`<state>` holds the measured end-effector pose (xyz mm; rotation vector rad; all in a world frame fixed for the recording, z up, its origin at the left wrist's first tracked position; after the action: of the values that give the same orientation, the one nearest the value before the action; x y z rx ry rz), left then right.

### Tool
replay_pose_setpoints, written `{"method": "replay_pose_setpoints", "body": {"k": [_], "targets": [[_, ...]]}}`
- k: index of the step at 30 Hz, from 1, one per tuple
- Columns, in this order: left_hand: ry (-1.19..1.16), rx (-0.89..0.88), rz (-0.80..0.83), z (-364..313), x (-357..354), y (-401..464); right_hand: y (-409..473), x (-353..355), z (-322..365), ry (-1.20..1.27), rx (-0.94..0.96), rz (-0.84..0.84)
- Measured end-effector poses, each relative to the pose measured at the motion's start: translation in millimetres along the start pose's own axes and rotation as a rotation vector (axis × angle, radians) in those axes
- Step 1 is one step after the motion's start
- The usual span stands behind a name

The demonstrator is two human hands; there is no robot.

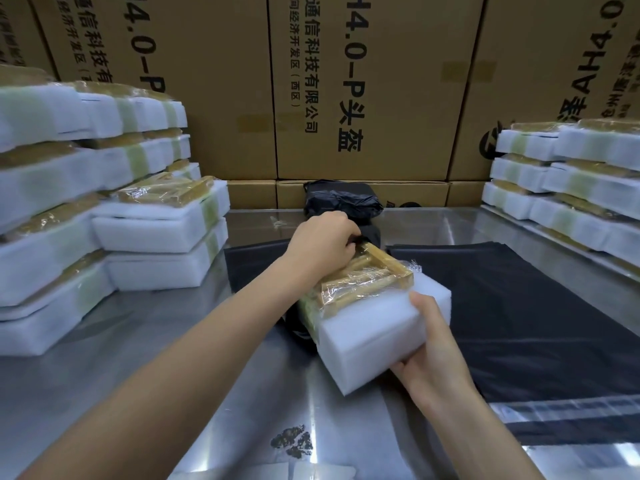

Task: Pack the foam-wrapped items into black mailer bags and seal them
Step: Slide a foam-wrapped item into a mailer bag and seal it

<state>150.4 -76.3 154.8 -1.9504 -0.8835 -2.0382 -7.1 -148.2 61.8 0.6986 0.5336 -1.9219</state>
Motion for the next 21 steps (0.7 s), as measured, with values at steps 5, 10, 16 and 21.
{"method": "replay_pose_setpoints", "body": {"k": [5, 10, 16, 21], "targets": [[0.005, -0.039, 0.045, 0.3, 1.9, -0.9, -1.8, -0.1, -3.5, -0.007, -0.014, -0.002], [-0.193, -0.249, -0.078, -19.4, -4.5, -19.7, -1.5, 0.1, -1.0, 0.009, -0.012, -0.009], [-0.333, 0.048, 0.043, 29.9, -5.0, -32.8, -4.7, 7.9, 7.2, 0.042, -0.024, 0.046], [-0.268, 0.19, 0.04, 57.3, -7.7, -47.4, -5.4, 7.1, 9.9, 0.114, -0.01, 0.038]]}}
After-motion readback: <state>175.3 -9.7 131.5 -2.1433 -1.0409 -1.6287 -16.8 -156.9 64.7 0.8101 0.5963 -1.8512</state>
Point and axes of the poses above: each hand's wrist, its own y-axis towards the middle knuckle, its own x-axis out of the back of the hand, z = x × y, the point moved 1 cm from there along y, towards the middle knuckle, and after that the axes turned 15 degrees about z, right-handed, at the moved point
